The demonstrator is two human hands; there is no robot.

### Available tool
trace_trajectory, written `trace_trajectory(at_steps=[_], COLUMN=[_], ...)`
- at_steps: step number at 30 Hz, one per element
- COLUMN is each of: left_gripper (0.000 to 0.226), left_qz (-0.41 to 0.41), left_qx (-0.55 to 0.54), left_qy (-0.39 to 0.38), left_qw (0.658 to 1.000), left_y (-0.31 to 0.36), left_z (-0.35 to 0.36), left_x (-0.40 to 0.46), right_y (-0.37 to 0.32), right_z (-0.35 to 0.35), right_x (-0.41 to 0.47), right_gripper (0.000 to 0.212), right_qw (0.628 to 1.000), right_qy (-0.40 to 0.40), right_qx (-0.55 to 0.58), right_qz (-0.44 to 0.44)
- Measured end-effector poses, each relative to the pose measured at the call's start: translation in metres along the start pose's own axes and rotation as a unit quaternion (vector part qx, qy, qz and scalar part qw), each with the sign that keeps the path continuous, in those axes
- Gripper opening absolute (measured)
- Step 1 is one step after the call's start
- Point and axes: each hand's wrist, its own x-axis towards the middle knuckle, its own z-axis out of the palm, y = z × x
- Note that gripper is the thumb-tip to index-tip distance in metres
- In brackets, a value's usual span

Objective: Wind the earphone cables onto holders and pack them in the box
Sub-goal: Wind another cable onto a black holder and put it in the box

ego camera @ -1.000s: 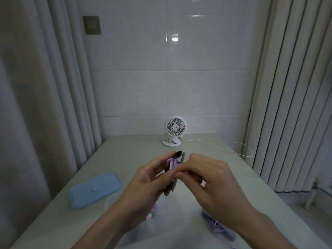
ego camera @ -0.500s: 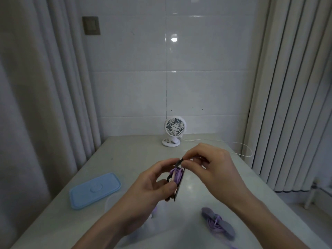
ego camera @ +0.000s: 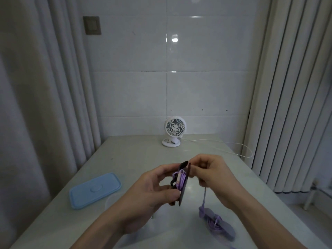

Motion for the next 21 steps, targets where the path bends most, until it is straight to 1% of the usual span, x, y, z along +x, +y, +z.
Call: trace_trajectory(at_steps=[3,5,8,12,14,16,21], left_gripper=[0.056,0.056,0.055,0.053,0.051,0.047,0.044], left_qz=[-0.002,0.001,0.006,0.01,0.012,0.016,0.019], left_qx=[-0.008,-0.018,-0.034,-0.063,-0.074,-0.073,-0.024], left_qy=[0.018,0.033,0.059,0.097,0.115,0.128,0.168], left_qw=[1.0,0.999,0.998,0.993,0.991,0.989,0.985], left_y=[0.001,0.0,-0.001,-0.001,-0.001,0.0,0.002], left_z=[0.002,0.003,0.003,0.003,0.003,0.003,0.003], left_x=[0.001,0.001,0.003,0.008,0.01,0.011,0.013], right_y=[0.013,0.02,0.029,0.036,0.037,0.034,0.028], right_z=[0.01,0.015,0.023,0.036,0.041,0.045,0.051], right_x=[-0.002,-0.004,-0.009,-0.022,-0.028,-0.034,-0.046], right_gripper=[0.019,0.017,0.02,0.016,0.014,0.017,0.024], right_qw=[0.998,0.995,0.988,0.975,0.98,0.99,0.999], right_qy=[0.003,0.006,-0.004,-0.001,0.011,0.019,0.017], right_qx=[0.045,0.079,0.133,0.211,0.193,0.137,0.015], right_qz=[0.031,0.053,0.076,0.065,0.047,0.021,-0.042])
